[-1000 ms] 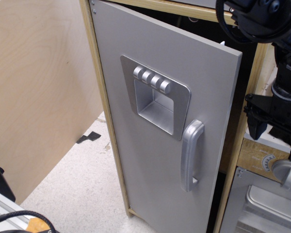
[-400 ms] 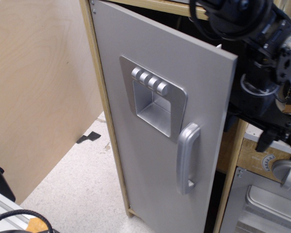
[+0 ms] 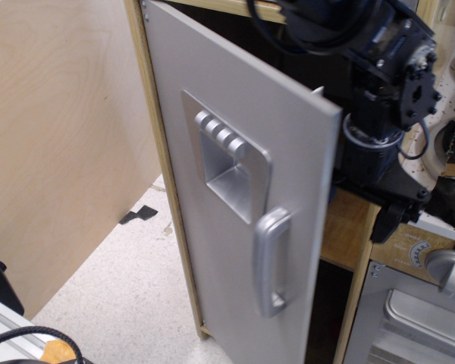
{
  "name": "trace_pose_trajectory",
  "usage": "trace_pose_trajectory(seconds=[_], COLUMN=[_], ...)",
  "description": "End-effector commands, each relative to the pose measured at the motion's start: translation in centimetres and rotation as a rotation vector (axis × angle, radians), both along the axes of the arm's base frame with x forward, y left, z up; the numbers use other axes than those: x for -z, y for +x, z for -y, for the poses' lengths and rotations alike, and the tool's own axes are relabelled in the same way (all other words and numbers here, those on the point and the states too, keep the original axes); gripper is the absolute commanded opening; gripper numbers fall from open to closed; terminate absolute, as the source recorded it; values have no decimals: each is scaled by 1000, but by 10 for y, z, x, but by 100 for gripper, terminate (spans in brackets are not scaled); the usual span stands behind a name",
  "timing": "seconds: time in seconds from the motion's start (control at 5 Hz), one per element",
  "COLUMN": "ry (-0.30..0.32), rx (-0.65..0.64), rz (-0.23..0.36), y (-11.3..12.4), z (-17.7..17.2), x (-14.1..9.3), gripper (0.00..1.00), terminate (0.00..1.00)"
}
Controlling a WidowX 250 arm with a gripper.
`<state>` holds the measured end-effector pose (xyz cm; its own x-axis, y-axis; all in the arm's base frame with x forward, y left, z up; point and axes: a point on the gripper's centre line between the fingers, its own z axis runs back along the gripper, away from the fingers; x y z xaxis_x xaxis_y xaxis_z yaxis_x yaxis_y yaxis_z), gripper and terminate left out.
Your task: Open fridge
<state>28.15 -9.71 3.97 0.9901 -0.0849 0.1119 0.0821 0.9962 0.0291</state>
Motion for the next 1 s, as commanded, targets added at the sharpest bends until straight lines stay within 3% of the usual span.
trace_pose_trajectory(seconds=[0.0,0.4,0.8], ry=[-43,-62,-55], rx=[-73,-62,-24], rz=[-19,-52,-49], y=[-36,-54,-46], z=[-17,-69,-115], x=[-37,-45,-45], gripper=[100,100,100], terminate=[0,0,0])
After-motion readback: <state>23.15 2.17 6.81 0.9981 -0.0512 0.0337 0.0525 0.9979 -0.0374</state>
